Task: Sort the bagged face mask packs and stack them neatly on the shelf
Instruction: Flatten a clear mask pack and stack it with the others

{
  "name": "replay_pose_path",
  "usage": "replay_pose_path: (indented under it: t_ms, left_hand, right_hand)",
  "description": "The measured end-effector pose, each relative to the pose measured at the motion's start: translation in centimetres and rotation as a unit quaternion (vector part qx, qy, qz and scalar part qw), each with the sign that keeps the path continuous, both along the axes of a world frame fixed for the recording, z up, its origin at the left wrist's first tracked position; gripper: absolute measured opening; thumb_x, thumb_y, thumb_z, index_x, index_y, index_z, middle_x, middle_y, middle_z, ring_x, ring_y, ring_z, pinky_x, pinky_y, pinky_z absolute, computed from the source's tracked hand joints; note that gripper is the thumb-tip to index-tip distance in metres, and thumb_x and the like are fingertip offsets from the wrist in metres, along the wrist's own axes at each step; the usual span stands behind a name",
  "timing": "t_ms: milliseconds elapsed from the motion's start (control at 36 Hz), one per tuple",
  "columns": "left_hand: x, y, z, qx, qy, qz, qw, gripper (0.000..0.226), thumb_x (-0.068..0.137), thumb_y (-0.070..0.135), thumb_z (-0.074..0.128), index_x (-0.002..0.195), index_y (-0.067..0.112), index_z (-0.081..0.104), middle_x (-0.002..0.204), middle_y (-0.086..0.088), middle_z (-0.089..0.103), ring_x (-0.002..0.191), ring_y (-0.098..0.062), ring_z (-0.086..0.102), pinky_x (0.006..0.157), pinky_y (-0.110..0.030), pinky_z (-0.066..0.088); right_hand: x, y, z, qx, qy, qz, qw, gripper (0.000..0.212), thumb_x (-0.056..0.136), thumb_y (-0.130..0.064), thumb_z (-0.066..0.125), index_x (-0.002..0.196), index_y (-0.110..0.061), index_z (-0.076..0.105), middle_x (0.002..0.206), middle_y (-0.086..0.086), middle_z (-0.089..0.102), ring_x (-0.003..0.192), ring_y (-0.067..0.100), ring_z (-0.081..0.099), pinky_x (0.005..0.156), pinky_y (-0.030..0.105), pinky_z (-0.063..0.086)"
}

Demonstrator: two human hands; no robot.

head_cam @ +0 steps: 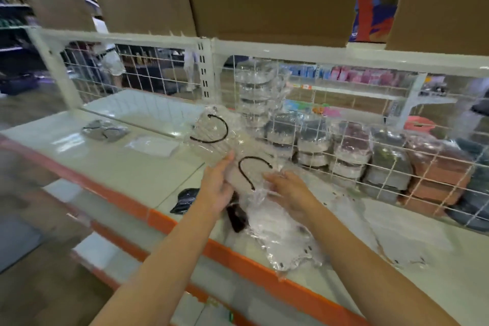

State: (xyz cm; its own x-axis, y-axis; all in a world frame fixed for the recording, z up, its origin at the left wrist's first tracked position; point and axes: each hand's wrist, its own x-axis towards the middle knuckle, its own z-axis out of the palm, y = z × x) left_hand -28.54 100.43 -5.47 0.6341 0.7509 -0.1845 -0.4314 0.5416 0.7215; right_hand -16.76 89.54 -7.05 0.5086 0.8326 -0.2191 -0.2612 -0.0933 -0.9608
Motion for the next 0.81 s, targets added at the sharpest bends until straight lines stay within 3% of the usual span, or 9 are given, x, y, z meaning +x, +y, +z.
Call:
replay_pose_path:
  t_ms: [111,194,278,333,389,472,583,639,806]
  left_hand:
    - [-4.5,4.4,-0.5,0.028,0.044,0.004,0.999,0.050,0.074,0.007,0.068,0.122,-0.004,0.057,0.116,-0.021,0.064,0.109,-0.034,0.060,0.087,-0.043,0.054]
    - [-10.0,9.6,-1.0,0.055,0.067,0.066,0.994,0.012,0.083,-0.003,0.057,0.091,0.003,0.063,0.074,-0.005,0.073,0.070,-0.015,0.068,0.056,-0.022,0.055]
    - [-16.3,14.9,-2.1,0.162,0.179,0.118,0.963,0.018,0.086,-0.001,0.058,0.079,0.015,0.058,0.073,-0.003,0.069,0.055,-0.010,0.061,0.046,-0.016,0.047]
    - [-19.8,17.2,-3.0,0.243,0.262,0.095,0.929,0.017,0.074,0.006,0.072,0.072,0.014,0.058,0.078,-0.010,0.064,0.063,-0.014,0.059,0.055,-0.020,0.047]
    - [-22.4,19.1,-4.1,0.314,0.373,0.028,0.873,0.029,0.052,0.016,0.081,0.065,0.013,0.056,0.072,-0.009,0.060,0.061,-0.014,0.055,0.062,-0.026,0.044]
    - [-24.7,21.7,-5.0,0.393,0.493,0.001,0.776,0.045,0.057,0.008,0.083,0.050,0.018,0.041,0.052,0.003,0.041,0.050,-0.010,0.037,0.054,-0.026,0.032]
    - [-26.1,25.0,-4.1,0.409,0.456,0.085,0.786,0.023,0.061,0.020,0.070,0.059,0.009,0.051,0.059,-0.005,0.049,0.059,-0.018,0.046,0.064,-0.035,0.040]
    - [-26.1,26.3,-2.6,0.427,0.428,0.124,0.787,0.034,0.062,0.027,0.065,0.073,-0.003,0.056,0.069,-0.015,0.053,0.068,-0.022,0.050,0.068,-0.039,0.042]
    - [-24.4,29.9,-1.1,0.465,0.402,0.151,0.774,0.014,0.080,0.013,0.069,0.083,0.004,0.059,0.081,-0.017,0.060,0.073,-0.022,0.051,0.065,-0.028,0.036]
  right_hand:
    - [-4.7,4.8,0.4,0.009,0.003,-0.011,1.000,0.014,0.083,0.002,0.062,0.086,-0.012,0.061,0.076,0.005,0.062,0.062,0.012,0.058,0.051,0.022,0.047]
    - [-7.2,7.7,0.6,-0.034,-0.107,-0.018,0.994,0.012,0.082,0.000,0.063,0.083,-0.012,0.063,0.076,0.009,0.059,0.076,0.021,0.058,0.065,0.032,0.047]
    - [-9.4,10.6,0.3,-0.090,-0.206,-0.002,0.974,0.025,0.083,-0.004,0.063,0.106,0.005,0.059,0.099,0.021,0.062,0.091,0.029,0.060,0.085,0.045,0.048]
    - [-10.7,12.9,-0.4,-0.127,-0.265,0.023,0.956,0.027,0.083,-0.010,0.063,0.106,0.003,0.058,0.110,0.019,0.061,0.098,0.031,0.059,0.082,0.042,0.048]
    - [-12.4,15.4,-0.9,-0.151,-0.316,0.045,0.936,0.009,0.083,-0.009,0.063,0.086,-0.013,0.056,0.092,0.005,0.057,0.084,0.019,0.054,0.068,0.027,0.040]
    - [-14.8,19.1,-1.1,-0.159,-0.370,0.043,0.914,0.034,0.082,-0.005,0.061,0.064,-0.019,0.036,0.069,-0.004,0.037,0.071,0.017,0.042,0.055,0.023,0.027]
    - [-17.1,22.8,0.1,-0.114,-0.393,-0.020,0.912,0.023,0.085,-0.007,0.060,0.077,-0.016,0.041,0.071,-0.006,0.037,0.073,0.017,0.039,0.051,0.021,0.025]
    - [-17.5,24.3,1.1,-0.079,-0.370,-0.057,0.924,0.020,0.085,-0.008,0.061,0.081,-0.013,0.042,0.073,-0.005,0.040,0.068,0.015,0.041,0.053,0.024,0.028]
    - [-16.6,27.5,1.3,-0.032,-0.320,-0.095,0.942,0.020,0.086,-0.001,0.057,0.082,-0.014,0.042,0.074,-0.007,0.041,0.066,0.004,0.039,0.054,0.019,0.034]
